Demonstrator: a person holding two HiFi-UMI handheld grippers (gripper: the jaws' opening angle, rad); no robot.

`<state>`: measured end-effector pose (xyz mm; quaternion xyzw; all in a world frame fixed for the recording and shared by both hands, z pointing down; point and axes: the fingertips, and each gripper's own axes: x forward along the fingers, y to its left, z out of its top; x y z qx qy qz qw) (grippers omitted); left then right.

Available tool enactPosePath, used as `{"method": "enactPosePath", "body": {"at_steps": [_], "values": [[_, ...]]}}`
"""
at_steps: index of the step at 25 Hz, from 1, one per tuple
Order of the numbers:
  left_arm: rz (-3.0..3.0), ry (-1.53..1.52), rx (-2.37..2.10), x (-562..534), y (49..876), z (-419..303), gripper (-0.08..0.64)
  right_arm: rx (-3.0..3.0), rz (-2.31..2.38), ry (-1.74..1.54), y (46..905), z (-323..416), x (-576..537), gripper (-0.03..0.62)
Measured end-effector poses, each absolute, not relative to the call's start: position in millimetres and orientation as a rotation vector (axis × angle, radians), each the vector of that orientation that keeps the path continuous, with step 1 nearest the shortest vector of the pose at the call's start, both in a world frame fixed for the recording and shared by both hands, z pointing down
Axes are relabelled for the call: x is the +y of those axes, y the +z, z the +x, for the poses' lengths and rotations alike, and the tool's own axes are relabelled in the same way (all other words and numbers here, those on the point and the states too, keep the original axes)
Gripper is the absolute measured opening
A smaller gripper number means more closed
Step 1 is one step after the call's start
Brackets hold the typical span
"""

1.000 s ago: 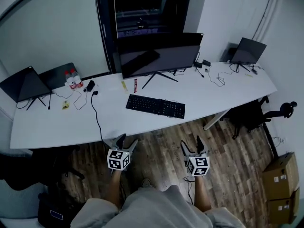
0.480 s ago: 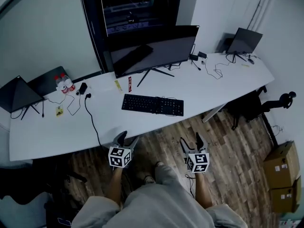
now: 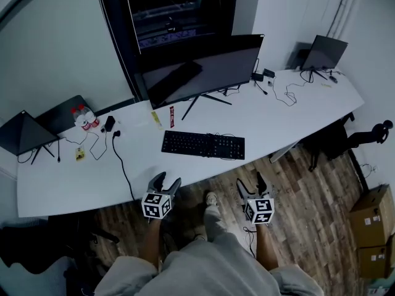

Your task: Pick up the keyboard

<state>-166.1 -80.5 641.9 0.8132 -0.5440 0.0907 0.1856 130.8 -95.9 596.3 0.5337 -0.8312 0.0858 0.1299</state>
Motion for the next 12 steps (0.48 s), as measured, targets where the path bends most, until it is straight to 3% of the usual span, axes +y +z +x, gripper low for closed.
{"method": "enactPosePath", "body": {"at_steps": [12], "values": [[2.212,0.312,-1.568,-166.8,656.5,-185.1,0.282,-2.437,1.499,0.283,602.0,116.9,-200.6,0.354]]}}
